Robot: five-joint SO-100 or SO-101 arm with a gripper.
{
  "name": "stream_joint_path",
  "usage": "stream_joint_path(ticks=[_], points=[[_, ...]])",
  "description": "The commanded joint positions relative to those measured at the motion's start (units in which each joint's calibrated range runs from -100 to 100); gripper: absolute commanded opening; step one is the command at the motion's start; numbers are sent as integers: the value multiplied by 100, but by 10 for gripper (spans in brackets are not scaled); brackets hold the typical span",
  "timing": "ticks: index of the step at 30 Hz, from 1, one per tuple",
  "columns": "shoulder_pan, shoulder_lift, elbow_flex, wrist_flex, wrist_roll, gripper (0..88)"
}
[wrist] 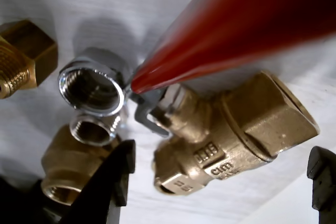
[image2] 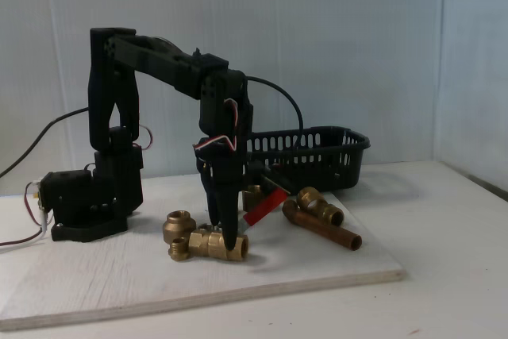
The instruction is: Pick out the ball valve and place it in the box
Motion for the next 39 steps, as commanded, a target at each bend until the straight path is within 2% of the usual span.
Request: stream_joint_path(ticks=[1,22,29,39], points=[[43,-42,66,-166,4,349],[183,-42,337,-450,180,352],[191,-50,491,-450,206,468],[198,-50,671,-450,206,468]])
